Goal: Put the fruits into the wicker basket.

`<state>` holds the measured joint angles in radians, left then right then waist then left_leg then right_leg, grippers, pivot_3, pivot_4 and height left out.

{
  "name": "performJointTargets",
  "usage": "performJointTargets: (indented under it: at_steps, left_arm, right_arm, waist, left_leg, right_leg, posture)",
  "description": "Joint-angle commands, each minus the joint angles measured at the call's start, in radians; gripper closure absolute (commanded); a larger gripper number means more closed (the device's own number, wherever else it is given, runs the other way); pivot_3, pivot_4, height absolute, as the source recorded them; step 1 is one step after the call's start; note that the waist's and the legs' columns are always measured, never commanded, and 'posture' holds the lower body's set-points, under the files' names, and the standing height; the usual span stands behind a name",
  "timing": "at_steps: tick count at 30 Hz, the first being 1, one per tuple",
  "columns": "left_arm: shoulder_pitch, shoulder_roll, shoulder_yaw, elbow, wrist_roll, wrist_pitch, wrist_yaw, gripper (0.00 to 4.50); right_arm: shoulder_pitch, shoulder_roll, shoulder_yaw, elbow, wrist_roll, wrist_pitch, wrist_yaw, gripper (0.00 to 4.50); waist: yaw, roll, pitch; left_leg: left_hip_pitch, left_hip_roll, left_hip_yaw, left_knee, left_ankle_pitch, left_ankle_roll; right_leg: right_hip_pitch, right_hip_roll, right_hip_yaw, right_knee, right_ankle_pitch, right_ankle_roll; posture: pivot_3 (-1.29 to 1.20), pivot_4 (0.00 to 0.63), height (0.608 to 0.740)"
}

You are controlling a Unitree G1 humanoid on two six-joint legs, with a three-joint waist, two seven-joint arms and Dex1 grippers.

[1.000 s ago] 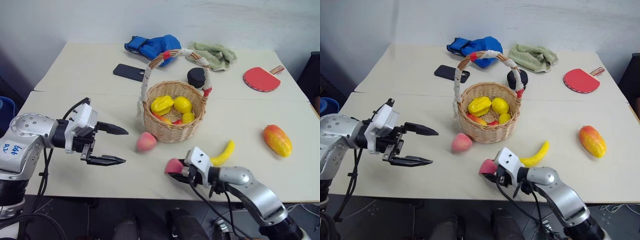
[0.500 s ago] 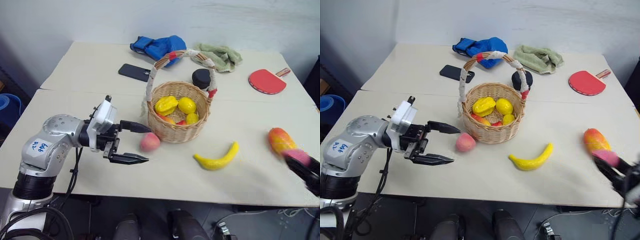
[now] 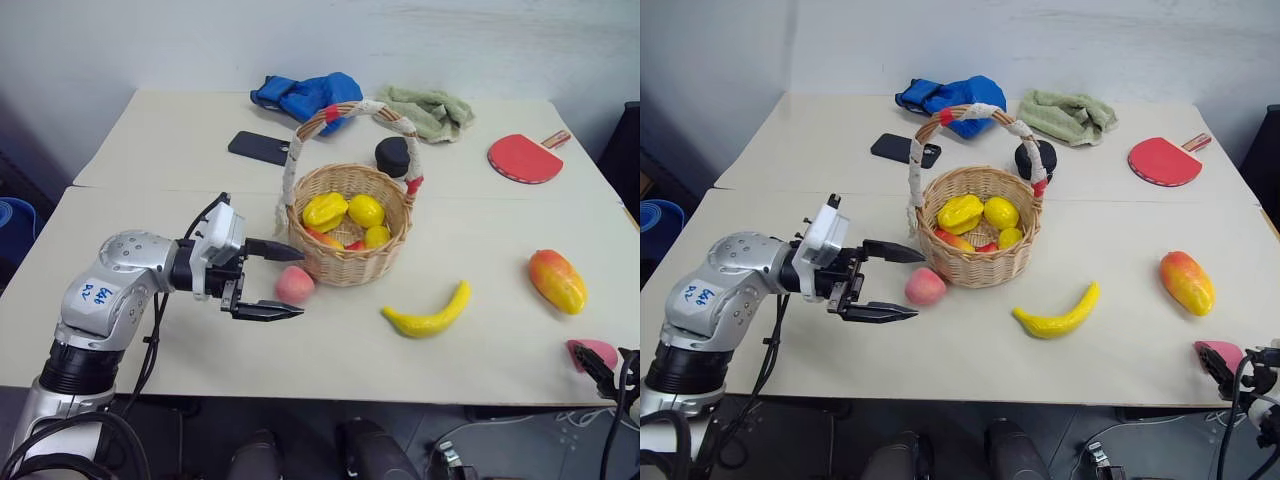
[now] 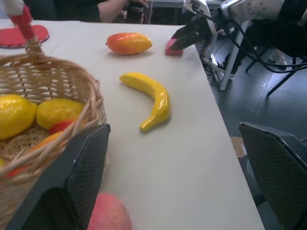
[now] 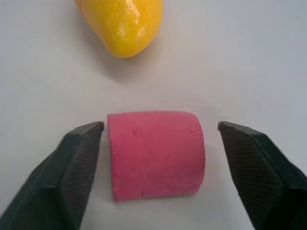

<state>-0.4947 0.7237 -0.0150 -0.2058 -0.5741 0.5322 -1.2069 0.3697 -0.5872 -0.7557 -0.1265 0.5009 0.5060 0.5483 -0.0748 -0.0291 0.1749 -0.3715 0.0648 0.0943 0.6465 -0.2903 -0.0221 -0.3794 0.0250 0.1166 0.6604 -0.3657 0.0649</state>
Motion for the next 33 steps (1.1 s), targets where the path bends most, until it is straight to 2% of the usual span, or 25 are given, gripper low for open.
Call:
performJointTargets:
  at_steps: [1,6,10,13,16,25,33]
  left_arm:
    - [0.036,0.027,0.065,-0.004,0.006,-0.007,0.043,0.00]
    - [0.147,0.057,0.131,-0.035,0.024,-0.007,0.127,0.00]
    - [0.200,0.020,0.085,-0.049,0.087,-0.051,0.193,0.00]
    - [0.207,-0.028,0.010,-0.028,0.155,-0.104,0.223,0.00]
    - [0.174,-0.084,-0.036,0.036,0.221,-0.151,0.270,0.00]
    - [0.103,-0.220,-0.110,0.177,0.298,-0.223,0.318,0.00]
    - [0.104,-0.230,-0.101,0.197,0.308,-0.265,0.310,1.89]
  right_arm:
    - [0.038,-0.062,-0.111,-0.127,0.048,0.018,0.025,0.04]
    - [0.092,-0.229,-0.265,-0.336,0.240,0.149,0.195,0.04]
    - [0.138,-0.340,-0.313,-0.513,0.487,0.267,0.372,0.04]
    - [0.088,-0.428,-0.254,-0.607,0.617,0.314,0.387,0.04]
    - [0.006,-0.485,-0.185,-0.645,0.678,0.313,0.362,0.04]
    - [-0.219,-0.541,-0.017,-0.646,0.778,0.306,0.266,0.04]
    - [-0.240,-0.510,0.045,-0.656,0.725,0.302,0.235,0.00]
  waist:
    - [-0.001,0.001,0.000]
    - [-0.014,0.005,0.004]
    - [-0.006,0.001,0.005]
    - [0.004,0.001,0.005]
    - [0.014,-0.006,0.005]
    - [0.022,-0.008,0.006]
    - [0.020,-0.008,0.006]
  left_leg:
    - [0.000,0.000,0.000,0.000,0.000,0.000]
    - [0.003,0.000,0.001,0.000,-0.002,0.002]
    - [0.003,0.002,-0.003,-0.001,-0.001,0.001]
    - [0.001,0.000,-0.003,0.000,-0.002,0.002]
    - [0.000,0.000,-0.003,0.002,-0.003,0.005]
    - [-0.002,0.000,-0.003,0.002,-0.004,0.005]
    - [-0.002,0.001,-0.002,0.003,-0.004,0.005]
  right_leg:
    - [0.000,0.000,0.000,0.000,0.000,0.000]
    - [0.003,0.000,0.001,0.000,0.000,0.001]
    - [0.004,0.001,-0.002,0.000,0.000,0.000]
    - [0.005,0.000,-0.002,-0.002,0.000,0.001]
    - [0.005,-0.001,-0.002,-0.005,0.001,0.003]
    - [0.004,-0.002,-0.003,-0.007,0.002,0.004]
    - [0.003,-0.002,-0.002,-0.006,0.002,0.004]
  posture:
    - [0.00,0.150,0.740]
    - [0.00,0.150,0.740]
    - [0.00,0.150,0.740]
    - [0.00,0.150,0.740]
    - [0.00,0.150,0.740]
    - [0.00,0.150,0.740]
    - [0.00,0.150,0.740]
